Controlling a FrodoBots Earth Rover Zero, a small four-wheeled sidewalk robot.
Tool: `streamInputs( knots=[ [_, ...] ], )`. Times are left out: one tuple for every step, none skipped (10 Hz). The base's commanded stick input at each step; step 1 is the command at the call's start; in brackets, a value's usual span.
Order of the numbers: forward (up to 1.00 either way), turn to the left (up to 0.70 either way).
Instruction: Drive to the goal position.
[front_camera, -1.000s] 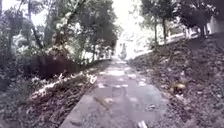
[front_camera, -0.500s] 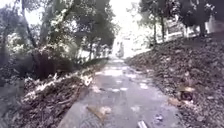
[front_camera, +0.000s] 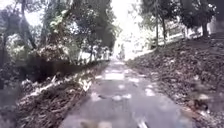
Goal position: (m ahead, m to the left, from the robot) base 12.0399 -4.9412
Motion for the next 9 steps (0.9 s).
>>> streamInputs(
  knots=[
    [0.5, 0.0],
    [0.5, 0.0],
    [0.5, 0.11],
    [0.5, 0.02],
    [0.5, 0.0],
    [0.5, 0.04],
    [0.5, 0.03],
    [0.5, 0.09],
    [0.5, 0.02]
  ],
)
